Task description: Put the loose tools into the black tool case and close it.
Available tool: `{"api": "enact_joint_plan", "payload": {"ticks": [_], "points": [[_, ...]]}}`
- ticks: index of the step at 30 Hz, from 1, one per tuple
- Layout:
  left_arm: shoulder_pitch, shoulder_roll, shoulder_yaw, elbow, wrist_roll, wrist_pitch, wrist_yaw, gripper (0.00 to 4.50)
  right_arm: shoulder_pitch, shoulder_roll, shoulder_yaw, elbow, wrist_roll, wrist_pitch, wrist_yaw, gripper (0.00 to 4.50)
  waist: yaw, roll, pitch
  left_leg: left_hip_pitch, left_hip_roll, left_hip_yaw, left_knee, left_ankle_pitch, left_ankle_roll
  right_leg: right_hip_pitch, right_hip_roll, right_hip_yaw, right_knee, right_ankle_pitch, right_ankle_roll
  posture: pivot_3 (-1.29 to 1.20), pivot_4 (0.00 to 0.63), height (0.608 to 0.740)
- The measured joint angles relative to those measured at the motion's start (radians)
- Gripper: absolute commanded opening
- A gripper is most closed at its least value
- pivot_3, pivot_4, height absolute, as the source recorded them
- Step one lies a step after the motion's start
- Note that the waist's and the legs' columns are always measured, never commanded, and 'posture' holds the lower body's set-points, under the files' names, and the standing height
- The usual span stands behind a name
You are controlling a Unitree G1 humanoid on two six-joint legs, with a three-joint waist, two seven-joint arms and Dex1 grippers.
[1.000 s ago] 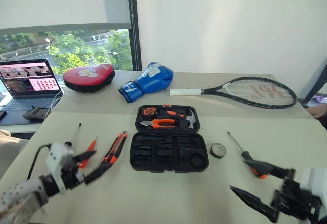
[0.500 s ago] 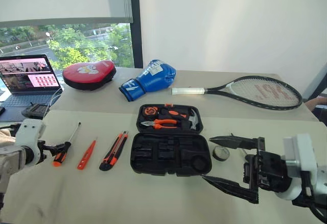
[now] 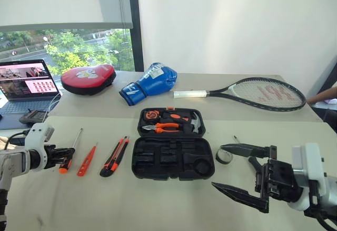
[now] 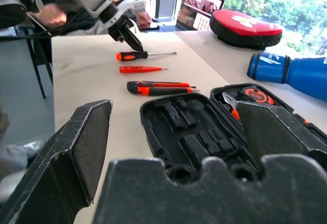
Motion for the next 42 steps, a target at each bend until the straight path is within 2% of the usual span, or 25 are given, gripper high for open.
{"api": "enact_joint_plan", "payload": {"ticks": [4, 5, 6, 7, 10, 14, 19, 22, 25, 28, 29, 31, 32, 35, 39, 42], "points": [[0.013, 0.007, -0.002, 0.002, 0.011, -0.009, -0.002, 2.95, 0.004, 0.013, 0.002, 0.000, -0.003, -0.003, 0.000, 4.50, 0.001, -0.001, 0.001, -0.001, 0.000, 0.000, 0.000, 0.000, 0.000, 0.000, -0.001, 0.000, 0.000, 0.000, 0.000, 0.00, 0.150, 0.740], [0.015, 0.007, -0.002, 0.002, 0.011, -0.009, -0.006, 3.15, 0.006, 0.013, 0.002, -0.001, -0.003, -0.004, 0.000, 4.50, 0.001, -0.001, 0.001, -0.001, 0.000, 0.000, 0.000, 0.000, 0.000, 0.000, -0.001, 0.000, 0.000, 0.000, 0.000, 0.00, 0.150, 0.740], [0.025, 0.013, -0.012, 0.002, 0.021, -0.009, -0.011, 3.64, 0.006, 0.015, 0.003, -0.004, -0.004, -0.005, 0.000, 4.50, 0.000, -0.001, 0.001, -0.001, 0.000, 0.000, 0.000, 0.000, 0.001, 0.000, -0.001, 0.000, -0.001, 0.000, 0.000, 0.00, 0.150, 0.740], [0.032, 0.017, -0.020, 0.002, 0.026, -0.010, -0.013, 3.94, 0.006, 0.015, 0.004, -0.007, -0.005, -0.005, 0.000, 4.50, -0.001, -0.001, 0.001, -0.001, 0.000, 0.000, 0.000, 0.000, 0.001, -0.001, -0.001, 0.000, -0.001, 0.000, 0.000, 0.00, 0.150, 0.740], [0.046, 0.034, -0.041, 0.000, 0.054, -0.019, -0.014, 3.94, 0.006, 0.017, 0.010, -0.009, -0.012, -0.006, 0.000, 4.50, -0.001, -0.001, 0.000, -0.001, 0.000, 0.000, 0.000, -0.001, 0.001, -0.001, -0.002, 0.001, -0.001, 0.000, 0.000, 0.00, 0.150, 0.740], [0.067, 0.025, -0.053, -0.001, 0.097, -0.072, 0.010, 2.80, 0.006, 0.023, 0.022, -0.009, -0.028, -0.009, 0.000, 4.50, -0.006, 0.000, 0.000, 0.000, 0.000, 0.000, -0.001, 0.000, 0.001, -0.001, -0.004, 0.001, 0.000, 0.000, 0.000, 0.00, 0.150, 0.740], [0.066, -0.052, 0.007, -0.001, 0.090, -0.133, 0.026, 0.88, 0.008, 0.032, 0.027, -0.009, -0.053, -0.018, -0.001, 4.50, 0.002, 0.000, 0.000, -0.001, 0.000, -0.001, 0.000, 0.000, 0.001, 0.000, -0.005, 0.001, -0.001, 0.000, 0.000, 0.00, 0.150, 0.740], [0.023, -0.099, 0.054, -0.016, 0.029, -0.173, -0.020, 0.81, 0.022, 0.045, 0.030, -0.010, -0.065, -0.022, -0.006, 4.50, 0.015, -0.003, 0.001, -0.004, 0.000, -0.002, 0.001, 0.000, 0.001, -0.001, -0.005, 0.000, -0.001, 0.000, 0.000, 0.00, 0.150, 0.740], [-0.061, -0.098, 0.051, -0.089, -0.045, -0.177, -0.107, 0.81, 0.030, 0.056, 0.033, -0.017, -0.071, -0.023, -0.019, 4.50, 0.021, -0.009, 0.000, -0.010, -0.001, -0.005, 0.005, 0.000, 0.000, -0.004, -0.005, -0.002, -0.001, 0.001, -0.001, 0.00, 0.150, 0.740], [-0.220, -0.038, -0.104, -0.229, -0.106, -0.165, -0.287, 0.81, 0.043, 0.069, 0.033, -0.032, -0.081, -0.024, -0.037, 4.50, 0.021, -0.009, -0.001, -0.014, -0.004, -0.005, 0.007, 0.004, -0.006, -0.005, -0.001, -0.002, 0.000, 0.001, 0.000, 0.00, 0.150, 0.740], [-0.259, -0.030, -0.175, -0.263, -0.087, -0.206, -0.346, 0.81, 0.048, 0.074, 0.031, -0.036, -0.086, -0.024, -0.047, 4.50, 0.020, -0.007, -0.002, -0.013, -0.007, -0.003, 0.007, 0.003, -0.005, -0.005, 0.000, -0.003, 0.000, 0.002, 0.001, 0.00, 0.150, 0.740], [-0.369, -0.053, -0.394, -0.281, 0.015, -0.332, -0.478, 0.81, 0.076, 0.089, 0.025, -0.046, -0.092, -0.023, -0.074, 4.50, 0.018, -0.001, -0.005, -0.010, -0.010, -0.001, 0.007, 0.001, -0.001, -0.002, 0.000, 0.000, -0.001, 0.001, 0.002, 0.00, 0.150, 0.740], [-0.423, -0.094, -0.490, -0.246, 0.075, -0.392, -0.515, 0.81, 0.091, 0.093, 0.019, -0.053, -0.094, -0.021, -0.090, 4.50, 0.017, 0.000, -0.005, -0.008, -0.012, 0.000, 0.007, -0.003, 0.007, 0.000, 0.000, 0.001, -0.001, 0.000, 0.003, 0.00, 0.150, 0.740], [-0.559, -0.210, -0.712, -0.081, 0.237, -0.499, -0.587, 0.81, 0.151, 0.092, -0.010, -0.087, -0.085, -0.015, -0.116, 4.50, 0.010, -0.003, -0.003, -0.010, -0.013, -0.001, 0.009, -0.003, 0.011, 0.000, 0.002, 0.001, -0.002, 0.001, 0.005, 0.00, 0.150, 0.740], [-0.706, -0.340, -0.876, 0.179, 0.425, -0.640, -0.624, 0.81, 0.265, 0.082, -0.070, -0.098, -0.075, -0.044, -0.137, 4.50, 0.002, -0.004, -0.002, -0.014, -0.013, -0.002, 0.015, -0.005, 0.014, -0.001, 0.002, 0.001, -0.002, 0.001, 0.010, 0.00, 0.150, 0.740], [-0.749, -0.401, -0.911, 0.314, 0.503, -0.752, -0.634, 0.81, 0.337, 0.062, -0.092, -0.098, -0.074, -0.110, -0.162, 4.50, -0.004, -0.004, -0.002, -0.015, -0.013, -0.001, 0.018, -0.006, 0.017, -0.001, 0.001, 0.002, -0.002, 0.001, 0.012, 0.00, 0.150, 0.740]]}}
